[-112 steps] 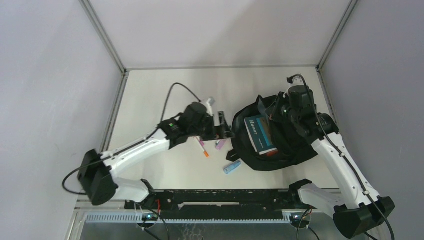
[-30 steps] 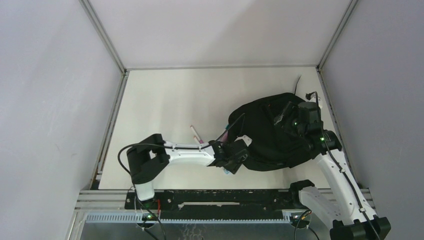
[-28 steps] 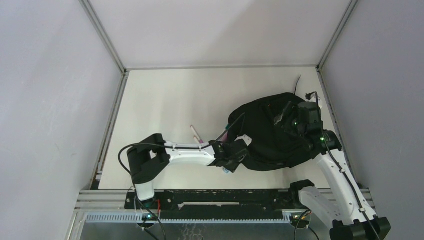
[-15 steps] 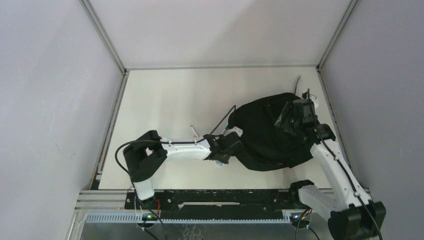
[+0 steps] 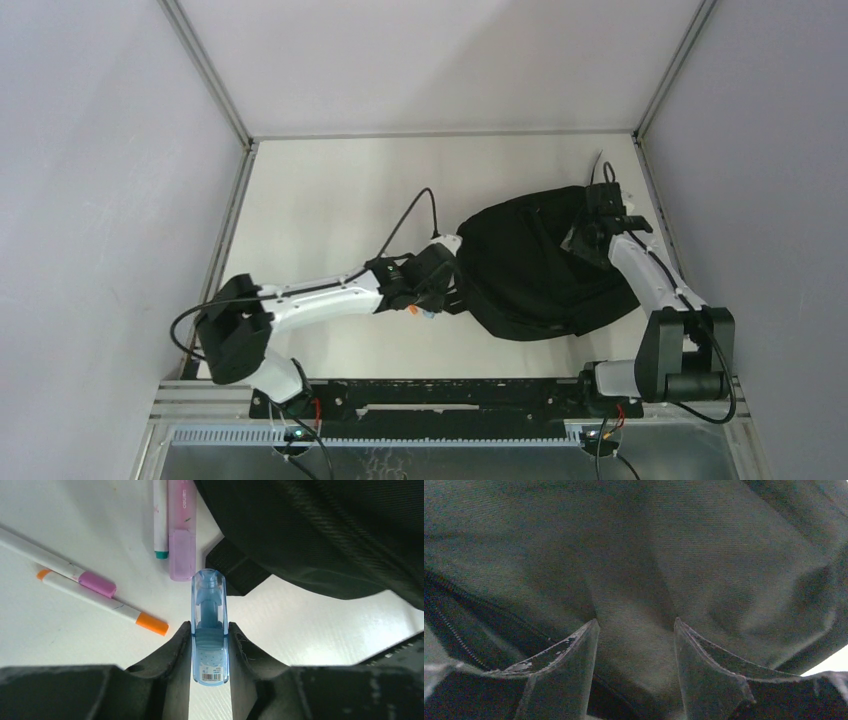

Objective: Pack the student bag
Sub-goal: Pick up the stationery from the center of the board, then adjust the student bag at the center of the board.

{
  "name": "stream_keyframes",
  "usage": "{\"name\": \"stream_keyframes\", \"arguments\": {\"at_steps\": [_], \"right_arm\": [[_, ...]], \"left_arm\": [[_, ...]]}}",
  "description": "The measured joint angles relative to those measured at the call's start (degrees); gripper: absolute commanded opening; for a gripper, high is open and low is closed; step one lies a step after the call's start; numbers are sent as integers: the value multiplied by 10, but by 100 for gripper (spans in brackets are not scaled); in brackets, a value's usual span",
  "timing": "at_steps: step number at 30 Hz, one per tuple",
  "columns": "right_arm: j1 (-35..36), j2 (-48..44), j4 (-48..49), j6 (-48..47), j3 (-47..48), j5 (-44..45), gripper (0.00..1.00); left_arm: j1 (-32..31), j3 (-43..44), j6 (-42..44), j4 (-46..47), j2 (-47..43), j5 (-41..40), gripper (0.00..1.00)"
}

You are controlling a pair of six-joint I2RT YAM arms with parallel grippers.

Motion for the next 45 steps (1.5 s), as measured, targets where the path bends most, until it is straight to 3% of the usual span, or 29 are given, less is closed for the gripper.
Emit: {"name": "stream_keyframes", "arguments": {"at_steps": [10,16,18,21,22,27,34,45], "right_arm": [[125,15,6,-54,22,-64,65],[166,74,-41,-66,71,-25,62],[168,93,-50,-66,84,-14,48],[162,109,-48,-64,99,-7,7],[157,112,-48,-64,101,-2,0],[117,101,-38,-36,92,21,0],[85,10,-48,6,32,82,0],[181,-131,-149,89,6,95,0]], "left_arm": [[60,2,-5,-18,-115,68,1],[86,53,-11,-27,-117,105,1],[86,78,-13,-23,-109,120,0],[86,99,-14,-15,-92,139,0],[86,103,-15,-14,-85,145,0],[86,103,-20,-15,-61,163,0],[86,150,-31,-12,-5,207,0],[85,238,-56,21,113,290,0]]}}
